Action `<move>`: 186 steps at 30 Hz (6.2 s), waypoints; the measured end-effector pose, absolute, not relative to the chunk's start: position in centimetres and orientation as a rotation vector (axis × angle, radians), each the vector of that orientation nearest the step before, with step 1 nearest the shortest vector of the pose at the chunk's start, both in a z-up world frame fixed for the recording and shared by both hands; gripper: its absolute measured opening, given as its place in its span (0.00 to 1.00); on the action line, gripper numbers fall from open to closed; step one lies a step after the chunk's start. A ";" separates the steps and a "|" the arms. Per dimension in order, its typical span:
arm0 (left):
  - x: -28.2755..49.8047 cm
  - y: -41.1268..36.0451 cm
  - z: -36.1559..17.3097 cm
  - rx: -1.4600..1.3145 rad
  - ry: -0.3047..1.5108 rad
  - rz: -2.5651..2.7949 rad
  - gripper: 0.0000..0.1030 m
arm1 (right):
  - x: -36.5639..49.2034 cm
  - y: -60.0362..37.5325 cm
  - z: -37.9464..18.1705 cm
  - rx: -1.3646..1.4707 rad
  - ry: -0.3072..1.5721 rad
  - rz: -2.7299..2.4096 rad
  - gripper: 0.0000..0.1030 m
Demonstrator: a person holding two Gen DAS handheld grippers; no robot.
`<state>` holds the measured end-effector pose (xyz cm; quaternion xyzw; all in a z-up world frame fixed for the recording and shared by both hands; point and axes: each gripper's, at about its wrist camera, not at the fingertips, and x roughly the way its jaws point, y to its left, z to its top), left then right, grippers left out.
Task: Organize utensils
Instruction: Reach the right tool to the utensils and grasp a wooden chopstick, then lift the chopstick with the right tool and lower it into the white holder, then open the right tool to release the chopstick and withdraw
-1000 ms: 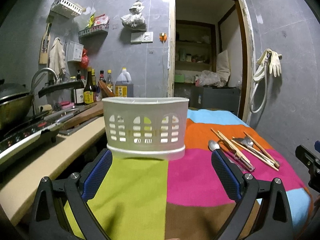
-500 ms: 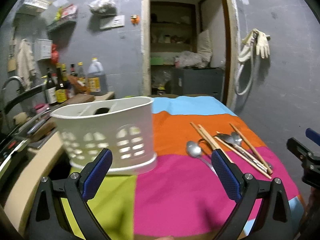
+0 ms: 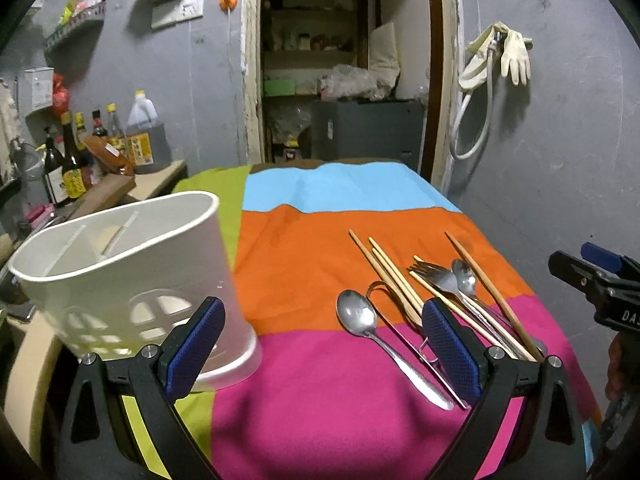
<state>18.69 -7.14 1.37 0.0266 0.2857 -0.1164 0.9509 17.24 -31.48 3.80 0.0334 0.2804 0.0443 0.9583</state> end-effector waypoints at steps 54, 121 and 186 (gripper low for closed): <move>21.5 -7.5 3.4 0.018 0.509 -0.285 0.00 | 19.3 -29.5 3.8 0.221 0.488 0.256 0.05; 20.8 14.3 9.9 0.022 0.213 0.258 0.00 | 23.6 -7.4 10.6 0.390 0.039 0.438 0.05; 16.1 7.2 10.1 -0.149 0.230 -0.195 0.87 | 15.5 -18.5 11.5 0.121 0.078 0.369 1.00</move>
